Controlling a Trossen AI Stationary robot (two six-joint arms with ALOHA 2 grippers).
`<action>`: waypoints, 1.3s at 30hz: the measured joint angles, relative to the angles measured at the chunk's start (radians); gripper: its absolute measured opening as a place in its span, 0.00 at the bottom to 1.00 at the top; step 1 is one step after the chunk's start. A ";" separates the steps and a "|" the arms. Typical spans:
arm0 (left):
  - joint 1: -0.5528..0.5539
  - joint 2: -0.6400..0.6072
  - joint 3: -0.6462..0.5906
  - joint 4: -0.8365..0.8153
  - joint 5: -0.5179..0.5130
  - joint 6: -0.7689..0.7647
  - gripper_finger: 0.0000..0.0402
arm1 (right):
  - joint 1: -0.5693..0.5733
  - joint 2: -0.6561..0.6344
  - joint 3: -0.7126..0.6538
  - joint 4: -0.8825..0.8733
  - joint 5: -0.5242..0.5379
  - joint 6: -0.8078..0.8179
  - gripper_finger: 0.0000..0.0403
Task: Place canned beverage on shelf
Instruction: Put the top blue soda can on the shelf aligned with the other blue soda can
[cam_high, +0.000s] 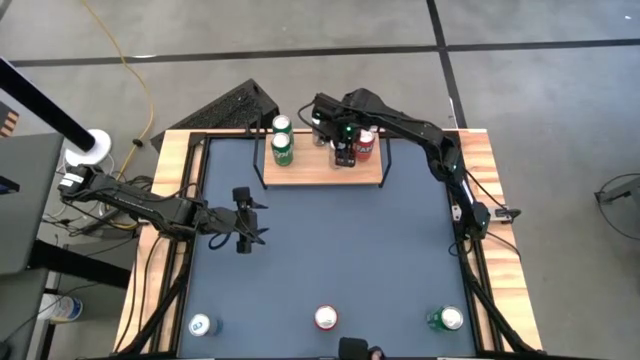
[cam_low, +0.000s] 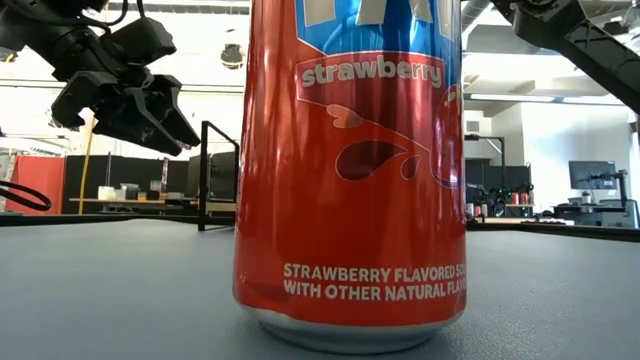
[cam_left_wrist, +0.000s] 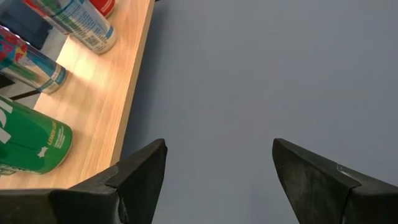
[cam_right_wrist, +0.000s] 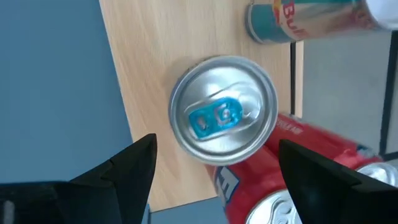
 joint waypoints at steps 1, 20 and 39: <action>0.000 0.000 0.000 0.000 0.000 0.000 0.70 | 0.002 0.000 0.000 0.008 0.001 -0.017 0.80; 0.000 0.000 0.000 0.001 0.001 0.001 0.70 | 0.031 0.005 0.000 0.063 -0.005 -0.151 0.76; 0.000 0.000 0.000 0.001 0.001 0.001 0.70 | 0.023 0.005 0.000 0.066 0.018 -0.051 0.44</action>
